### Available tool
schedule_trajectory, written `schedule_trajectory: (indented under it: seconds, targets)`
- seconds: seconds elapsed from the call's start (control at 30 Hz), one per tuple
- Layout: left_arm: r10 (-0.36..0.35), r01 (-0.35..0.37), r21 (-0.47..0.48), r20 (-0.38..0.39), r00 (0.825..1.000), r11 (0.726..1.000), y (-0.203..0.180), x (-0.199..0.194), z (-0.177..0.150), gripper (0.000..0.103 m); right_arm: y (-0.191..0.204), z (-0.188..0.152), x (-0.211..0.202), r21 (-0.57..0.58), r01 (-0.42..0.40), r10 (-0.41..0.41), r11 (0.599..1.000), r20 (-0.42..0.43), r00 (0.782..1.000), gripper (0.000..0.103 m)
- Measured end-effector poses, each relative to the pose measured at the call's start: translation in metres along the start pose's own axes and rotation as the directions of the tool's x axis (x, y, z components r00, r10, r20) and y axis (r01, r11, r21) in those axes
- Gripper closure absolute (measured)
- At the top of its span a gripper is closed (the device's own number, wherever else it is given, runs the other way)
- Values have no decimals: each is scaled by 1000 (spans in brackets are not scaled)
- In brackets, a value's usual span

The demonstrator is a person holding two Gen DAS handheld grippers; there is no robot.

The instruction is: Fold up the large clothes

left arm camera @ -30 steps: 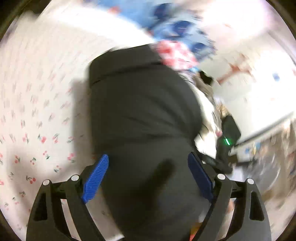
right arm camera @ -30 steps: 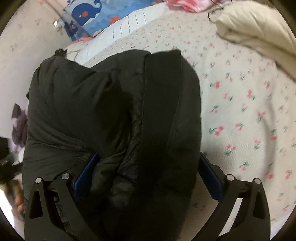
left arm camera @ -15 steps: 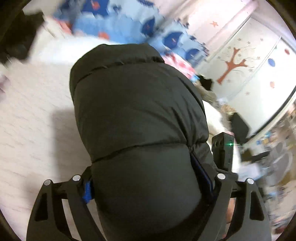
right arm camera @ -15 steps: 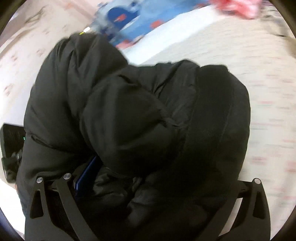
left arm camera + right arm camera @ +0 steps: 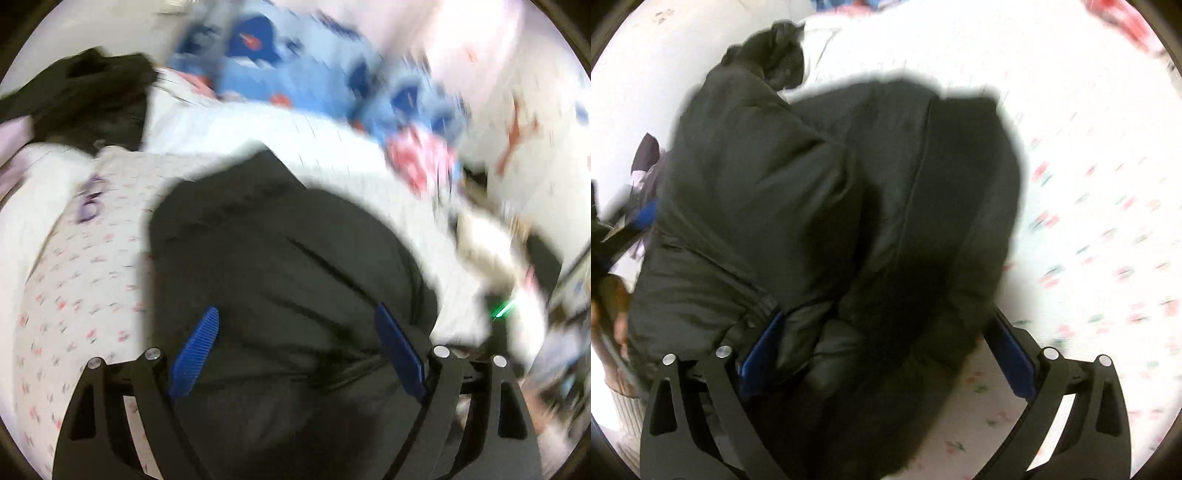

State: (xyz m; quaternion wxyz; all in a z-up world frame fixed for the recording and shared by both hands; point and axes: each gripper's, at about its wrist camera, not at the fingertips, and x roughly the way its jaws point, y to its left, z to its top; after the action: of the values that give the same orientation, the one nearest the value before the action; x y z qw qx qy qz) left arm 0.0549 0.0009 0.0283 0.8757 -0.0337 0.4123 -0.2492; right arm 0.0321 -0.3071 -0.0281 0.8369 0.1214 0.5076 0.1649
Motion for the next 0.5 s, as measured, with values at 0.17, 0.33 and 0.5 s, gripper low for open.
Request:
schedule_trajectory:
  seconds: [0.17,0.33,0.5]
  targets:
    - [56,-53,105,-24,998,993,-10,30,-12,19,49,40,-51,-93,66,-36,994,287,957,6]
    - [17,-13,125,-26,1000,992,1,18,-24,19,15,72,29,29,151,-154,988,191,969,6]
    - [-78,84,90,-60,995,992,5,22,-18,19,-36,29,74,180,40,-67,983,146,987,7]
